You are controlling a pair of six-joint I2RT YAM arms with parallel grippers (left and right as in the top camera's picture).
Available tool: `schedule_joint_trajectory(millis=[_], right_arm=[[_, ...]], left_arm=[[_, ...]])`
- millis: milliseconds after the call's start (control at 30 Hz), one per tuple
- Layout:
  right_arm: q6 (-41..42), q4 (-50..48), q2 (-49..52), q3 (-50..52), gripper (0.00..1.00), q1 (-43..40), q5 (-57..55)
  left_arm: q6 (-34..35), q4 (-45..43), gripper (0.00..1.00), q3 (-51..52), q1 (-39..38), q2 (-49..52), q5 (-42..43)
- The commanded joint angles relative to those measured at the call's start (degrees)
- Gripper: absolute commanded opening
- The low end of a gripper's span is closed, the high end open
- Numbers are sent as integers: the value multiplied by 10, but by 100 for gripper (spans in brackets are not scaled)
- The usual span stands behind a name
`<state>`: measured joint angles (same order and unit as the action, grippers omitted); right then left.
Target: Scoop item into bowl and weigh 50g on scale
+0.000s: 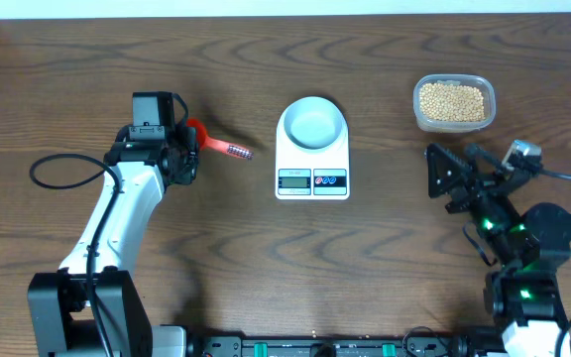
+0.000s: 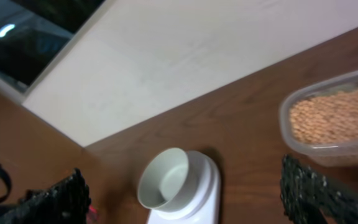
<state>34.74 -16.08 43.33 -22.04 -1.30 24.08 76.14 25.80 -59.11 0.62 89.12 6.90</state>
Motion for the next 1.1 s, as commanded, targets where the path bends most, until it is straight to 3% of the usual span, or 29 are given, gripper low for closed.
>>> schedule_joint_trajectory(millis=[0,167,333,500,600,700,1067], right_arm=[[46,-48,44,-7,97,24,5],[89,-184,151,-7,93,73,-12],[163,-267,236,-7,95,106,-32],[169,-327,300,-7,94,140,-45],[169,-367,330,-11,81,158,-45],[169,-371,348,-26,67,172,-41],[130,-369,371,-71,66,228,1]], left_arm=[[-39,-15,7,-12,-1,-9,46],[-61,-35,7,-12,-1,-14,75],[-66,-41,7,-12,-1,-23,75],[-69,-43,7,-12,-8,-31,77],[-69,-50,7,-12,-21,-32,77],[-69,-70,7,-12,-40,-32,77],[-38,-166,7,-12,-104,-32,100]])
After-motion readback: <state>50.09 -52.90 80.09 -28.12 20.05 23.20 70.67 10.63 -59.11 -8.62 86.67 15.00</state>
